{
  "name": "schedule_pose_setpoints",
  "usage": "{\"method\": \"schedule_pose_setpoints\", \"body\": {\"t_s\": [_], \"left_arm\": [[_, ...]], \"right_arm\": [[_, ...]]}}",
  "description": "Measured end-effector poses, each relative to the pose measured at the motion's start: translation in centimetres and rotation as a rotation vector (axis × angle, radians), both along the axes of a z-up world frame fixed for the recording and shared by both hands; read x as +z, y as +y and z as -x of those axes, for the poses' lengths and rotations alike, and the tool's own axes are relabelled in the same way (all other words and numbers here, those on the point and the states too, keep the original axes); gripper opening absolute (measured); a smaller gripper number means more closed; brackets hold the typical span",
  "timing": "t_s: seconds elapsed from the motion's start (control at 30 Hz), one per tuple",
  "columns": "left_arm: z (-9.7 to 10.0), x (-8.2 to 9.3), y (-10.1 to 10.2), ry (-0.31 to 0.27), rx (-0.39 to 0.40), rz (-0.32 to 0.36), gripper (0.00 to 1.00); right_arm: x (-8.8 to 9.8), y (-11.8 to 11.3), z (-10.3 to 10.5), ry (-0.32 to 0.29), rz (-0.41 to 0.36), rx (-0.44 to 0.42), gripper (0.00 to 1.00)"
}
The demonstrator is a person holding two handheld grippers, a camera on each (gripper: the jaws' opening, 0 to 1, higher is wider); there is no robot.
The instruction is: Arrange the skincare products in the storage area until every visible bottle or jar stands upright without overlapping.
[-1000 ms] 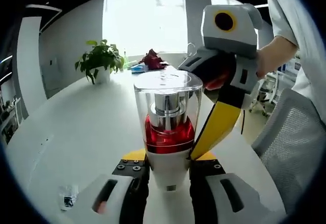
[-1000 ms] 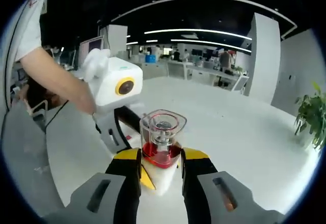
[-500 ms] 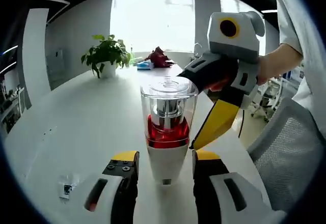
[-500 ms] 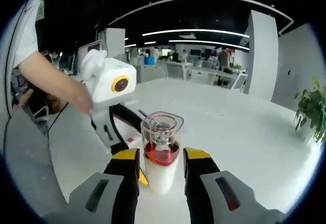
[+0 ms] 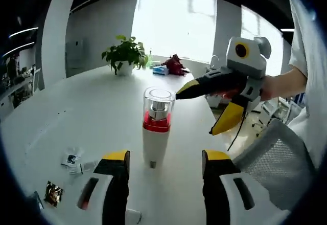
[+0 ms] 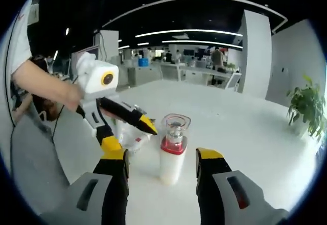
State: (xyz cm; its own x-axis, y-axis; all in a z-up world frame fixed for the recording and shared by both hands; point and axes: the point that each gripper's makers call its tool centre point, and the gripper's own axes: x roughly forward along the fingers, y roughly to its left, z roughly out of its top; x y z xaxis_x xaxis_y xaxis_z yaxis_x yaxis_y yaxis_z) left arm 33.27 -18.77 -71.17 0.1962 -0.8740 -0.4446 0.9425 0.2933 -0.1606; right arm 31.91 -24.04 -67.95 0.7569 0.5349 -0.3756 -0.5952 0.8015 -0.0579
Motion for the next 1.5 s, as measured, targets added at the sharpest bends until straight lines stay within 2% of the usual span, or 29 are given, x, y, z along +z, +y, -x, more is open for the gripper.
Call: {"method": "schedule_pose_setpoints", "body": {"t_s": [0.07,0.2,0.3,0.57,0.7,0.87,1.07,1.27,1.4,1.5], "left_arm": [[0.6,0.1,1.0,-0.011,0.015,-0.008,0.56],[1.7,0.6,2.8,0.003,0.071,0.001,0.58],[2.4,1.1,4.3,0.040,0.132,0.015,0.64],[4.6,2.1,8.7,0.077,0.267,0.032,0.73],[5.6,2.4,11.0,0.095,0.330,0.046,0.74],[6.5,2.4,13.4,0.122,0.419,0.076,0.78],[8.5,2.6,16.6,0.139,0.515,0.116,0.80],[10.8,2.6,20.2,0.119,0.627,0.112,0.84],[12.0,2.6,21.9,0.109,0.691,0.126,0.91],[13.0,2.3,22.7,0.108,0.716,0.126,0.91]], "right_arm": [[0.1,0.1,0.5,0.004,-0.002,-0.003,0.56],[0.8,0.6,1.9,0.006,-0.016,-0.006,0.60],[1.6,1.4,2.7,0.009,-0.087,-0.007,0.63],[1.7,3.5,4.8,0.028,-0.117,0.009,0.67],[2.1,4.5,5.7,0.033,-0.142,0.023,0.69],[1.8,5.5,6.7,0.051,-0.142,0.042,0.70],[1.4,6.6,8.0,0.073,-0.147,0.062,0.72],[0.4,6.8,9.4,0.106,-0.143,0.068,0.74],[-0.3,6.5,10.1,0.120,-0.137,0.065,0.76],[-0.9,6.2,10.4,0.127,-0.133,0.066,0.78]]}}
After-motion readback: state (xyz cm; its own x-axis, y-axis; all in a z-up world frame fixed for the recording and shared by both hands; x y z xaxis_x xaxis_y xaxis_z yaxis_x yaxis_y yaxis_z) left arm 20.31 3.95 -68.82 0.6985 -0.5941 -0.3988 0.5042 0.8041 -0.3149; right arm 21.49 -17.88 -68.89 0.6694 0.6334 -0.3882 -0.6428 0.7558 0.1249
